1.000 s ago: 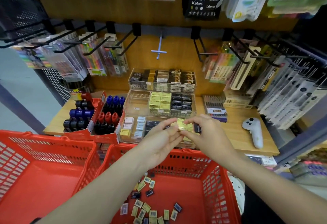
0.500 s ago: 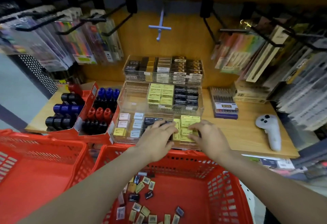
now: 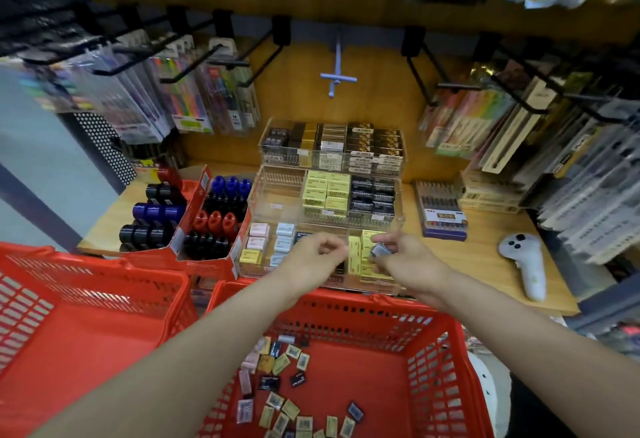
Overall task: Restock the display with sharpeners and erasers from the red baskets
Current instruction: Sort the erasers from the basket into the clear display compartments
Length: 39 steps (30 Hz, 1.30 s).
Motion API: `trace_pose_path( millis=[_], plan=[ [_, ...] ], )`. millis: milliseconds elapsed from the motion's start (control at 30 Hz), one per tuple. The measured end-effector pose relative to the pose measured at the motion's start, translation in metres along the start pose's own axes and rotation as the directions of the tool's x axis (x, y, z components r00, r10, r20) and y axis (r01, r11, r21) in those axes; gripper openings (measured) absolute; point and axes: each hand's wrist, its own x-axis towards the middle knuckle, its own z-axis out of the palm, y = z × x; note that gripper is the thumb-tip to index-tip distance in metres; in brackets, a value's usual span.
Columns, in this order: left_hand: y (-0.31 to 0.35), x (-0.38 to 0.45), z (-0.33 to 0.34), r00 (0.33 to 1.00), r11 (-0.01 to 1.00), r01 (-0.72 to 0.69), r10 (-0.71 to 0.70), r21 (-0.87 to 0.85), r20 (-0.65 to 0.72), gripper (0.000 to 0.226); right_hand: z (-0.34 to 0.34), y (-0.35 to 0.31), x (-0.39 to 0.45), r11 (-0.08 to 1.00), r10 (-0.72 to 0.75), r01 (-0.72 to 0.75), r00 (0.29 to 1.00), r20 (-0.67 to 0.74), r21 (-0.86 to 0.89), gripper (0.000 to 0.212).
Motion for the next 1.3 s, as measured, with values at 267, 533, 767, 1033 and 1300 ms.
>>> trace_pose_path(
  millis=[267,533,767,1033,1300],
  plan=[
    [0.002,-0.04,-0.036,0.995,0.904,0.095,-0.071,-0.418,0.074,0.026,0.026,-0.029,-0.034,0.971,-0.206,0.207,0.978,-0.019,0.119,0.037],
    [-0.003,-0.042,-0.055,0.998,0.88,0.057,-0.048,-0.471,0.031,0.02,0.048,-0.03,-0.031,0.953,-0.287,0.298,0.947,-0.143,0.058,0.024],
    [-0.006,-0.03,-0.054,0.999,0.878,-0.013,-0.004,-0.478,-0.035,0.018,0.051,-0.03,-0.023,0.924,-0.358,0.37,0.926,-0.121,0.092,0.024],
    [-0.028,-0.011,-0.056,0.985,0.871,-0.146,0.17,0.47,-0.009,0.052,0.038,-0.026,0.015,0.792,-0.457,0.315,0.874,-0.165,-0.523,0.03],
    [-0.049,0.015,-0.043,0.984,0.396,-0.166,0.012,0.903,0.175,0.077,0.053,-0.014,0.054,0.545,-0.471,0.262,0.881,-0.033,-0.796,0.026]
  ],
)
